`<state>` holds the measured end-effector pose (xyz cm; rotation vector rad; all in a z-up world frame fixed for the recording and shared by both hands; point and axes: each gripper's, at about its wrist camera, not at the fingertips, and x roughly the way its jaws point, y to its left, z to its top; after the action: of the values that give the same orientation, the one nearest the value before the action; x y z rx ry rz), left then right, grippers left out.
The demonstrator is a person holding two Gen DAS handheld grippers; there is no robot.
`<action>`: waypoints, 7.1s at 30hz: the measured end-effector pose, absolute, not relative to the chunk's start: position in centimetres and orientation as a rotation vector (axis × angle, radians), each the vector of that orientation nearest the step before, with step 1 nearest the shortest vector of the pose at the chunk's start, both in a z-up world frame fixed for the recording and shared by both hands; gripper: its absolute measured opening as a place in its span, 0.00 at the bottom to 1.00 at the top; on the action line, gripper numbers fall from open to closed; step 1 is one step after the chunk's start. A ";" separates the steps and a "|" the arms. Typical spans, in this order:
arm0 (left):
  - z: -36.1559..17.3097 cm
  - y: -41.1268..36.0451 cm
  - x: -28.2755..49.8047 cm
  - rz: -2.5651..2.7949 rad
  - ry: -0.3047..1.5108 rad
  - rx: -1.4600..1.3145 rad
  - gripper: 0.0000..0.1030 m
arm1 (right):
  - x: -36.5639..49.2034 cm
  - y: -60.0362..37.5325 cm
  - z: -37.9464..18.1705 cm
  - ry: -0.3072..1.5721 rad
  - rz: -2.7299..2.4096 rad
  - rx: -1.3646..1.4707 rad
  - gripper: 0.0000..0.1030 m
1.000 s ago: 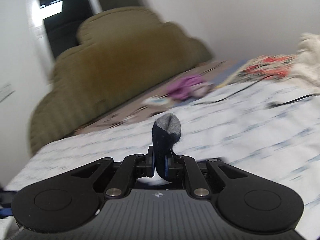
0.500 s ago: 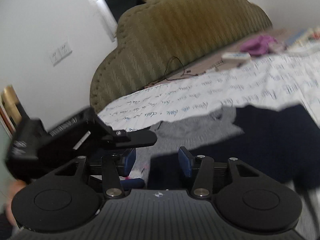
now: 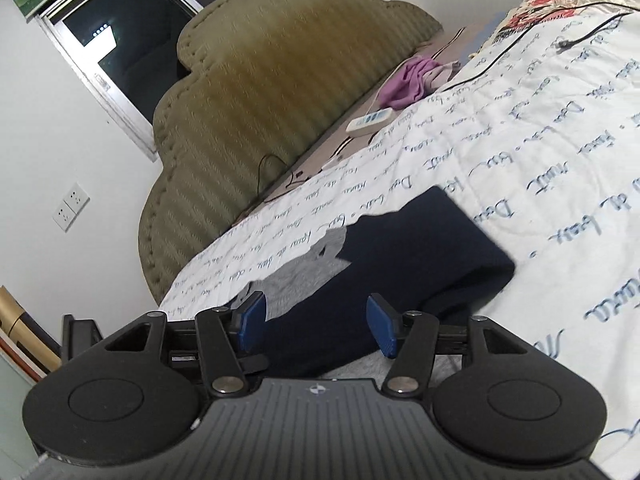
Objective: Fold small clothes
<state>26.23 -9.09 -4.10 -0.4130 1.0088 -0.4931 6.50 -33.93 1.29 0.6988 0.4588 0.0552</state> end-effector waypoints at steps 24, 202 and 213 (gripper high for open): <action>-3.3 1.9 28.1 -0.287 0.977 -0.153 0.11 | 20.8 -34.7 -2.2 0.769 -0.112 0.285 0.55; -1.7 -1.9 27.4 -0.236 0.569 0.116 0.89 | 18.2 -38.1 2.4 0.784 0.116 0.480 0.64; -5.8 -4.0 29.6 -0.287 0.660 0.178 0.89 | 21.6 -35.1 -0.8 0.871 0.071 0.269 0.14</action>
<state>29.63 -4.01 -5.79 0.1776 0.6600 -0.2866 21.56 -35.11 -0.77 0.2692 0.8712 0.0707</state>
